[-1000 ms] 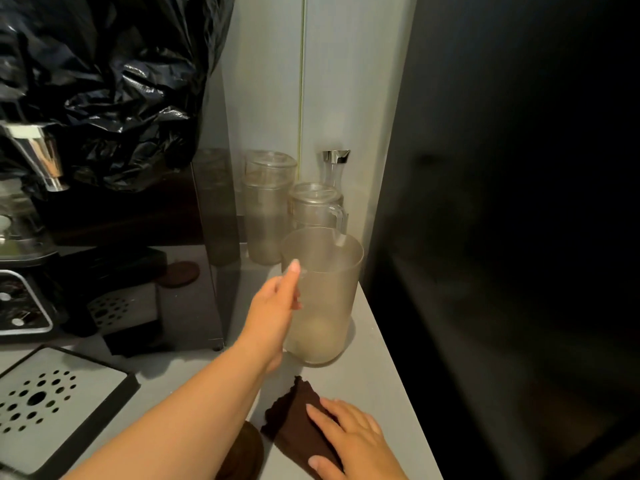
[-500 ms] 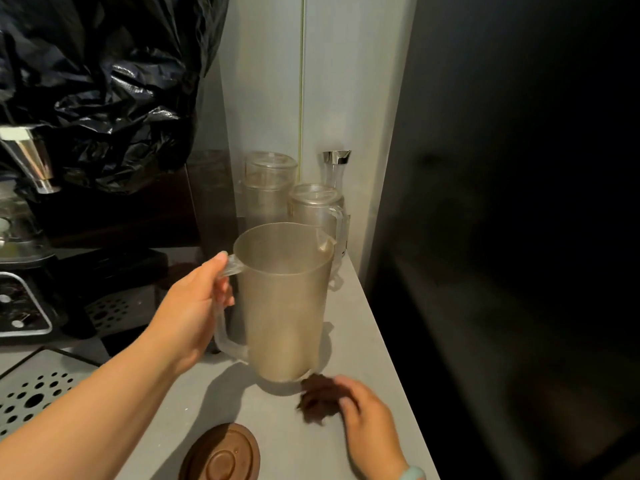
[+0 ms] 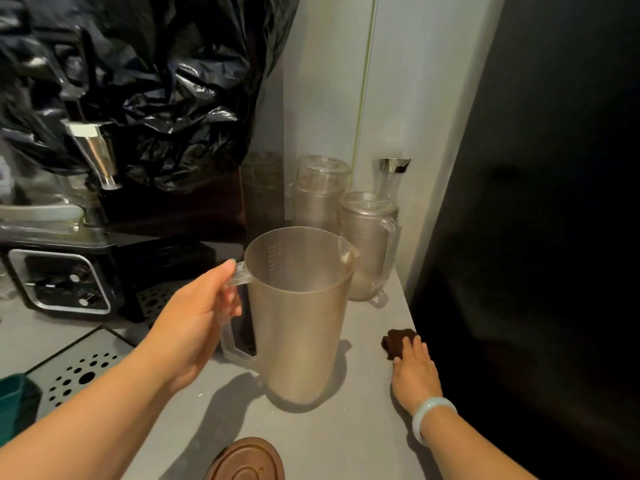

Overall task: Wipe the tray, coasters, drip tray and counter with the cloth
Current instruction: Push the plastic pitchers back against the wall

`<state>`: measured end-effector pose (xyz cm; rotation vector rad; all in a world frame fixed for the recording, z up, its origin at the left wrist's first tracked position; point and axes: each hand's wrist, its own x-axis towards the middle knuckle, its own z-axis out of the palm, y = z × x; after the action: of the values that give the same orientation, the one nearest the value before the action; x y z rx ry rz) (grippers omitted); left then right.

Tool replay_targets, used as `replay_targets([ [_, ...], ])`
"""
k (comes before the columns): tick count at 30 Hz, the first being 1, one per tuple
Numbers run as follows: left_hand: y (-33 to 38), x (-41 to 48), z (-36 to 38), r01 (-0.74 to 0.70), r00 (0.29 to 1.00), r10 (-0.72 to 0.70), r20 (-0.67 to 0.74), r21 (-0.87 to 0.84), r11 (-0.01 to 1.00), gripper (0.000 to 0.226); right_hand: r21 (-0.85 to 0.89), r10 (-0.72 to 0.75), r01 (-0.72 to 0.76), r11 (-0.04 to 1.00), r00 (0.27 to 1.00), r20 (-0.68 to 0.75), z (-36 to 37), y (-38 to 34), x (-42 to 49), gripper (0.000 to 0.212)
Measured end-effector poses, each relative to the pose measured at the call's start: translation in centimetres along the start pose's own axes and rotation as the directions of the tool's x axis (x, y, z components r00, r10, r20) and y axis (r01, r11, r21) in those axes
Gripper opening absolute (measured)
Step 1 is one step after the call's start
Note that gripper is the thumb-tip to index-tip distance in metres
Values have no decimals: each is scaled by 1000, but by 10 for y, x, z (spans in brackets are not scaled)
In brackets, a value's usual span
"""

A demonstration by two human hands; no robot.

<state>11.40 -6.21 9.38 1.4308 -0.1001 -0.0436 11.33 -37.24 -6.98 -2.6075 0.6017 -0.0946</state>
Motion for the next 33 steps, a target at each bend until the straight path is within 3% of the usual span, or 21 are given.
replay_targets([
  [3,0,0,-15,-2,999,3,40,-4,1000,35,-52,-164,170,984,980,111,8,-18,7,52],
  [5,0,-2,-26,-10,999,10,36,7,1000,62,-50,-259,272,961,950,174,15,-33,4,52],
  [8,8,-12,-31,-2,999,2,43,9,1000,75,-51,-367,384,922,908,204,22,-45,-8,52],
  [16,13,-49,-50,32,999,-33,-14,-80,996,37,119,-628,620,776,737,249,37,-57,-67,48],
  [19,16,-65,-65,24,996,-33,-85,-98,995,42,399,-554,444,802,803,220,34,-58,-71,42],
  [22,17,-80,-81,-8,989,-6,-145,-98,995,43,605,-327,207,769,940,94,19,-54,-55,36],
  [24,17,-87,-90,-47,983,27,-182,-108,993,40,658,-169,135,740,985,-12,8,-48,-36,34],
  [29,15,-102,-108,-130,947,94,-308,-100,986,36,554,75,45,831,978,-193,-7,-26,11,35],
  [33,16,-114,-112,-112,917,55,-395,-123,986,32,323,-8,48,945,992,-124,8,-31,32,40],
])
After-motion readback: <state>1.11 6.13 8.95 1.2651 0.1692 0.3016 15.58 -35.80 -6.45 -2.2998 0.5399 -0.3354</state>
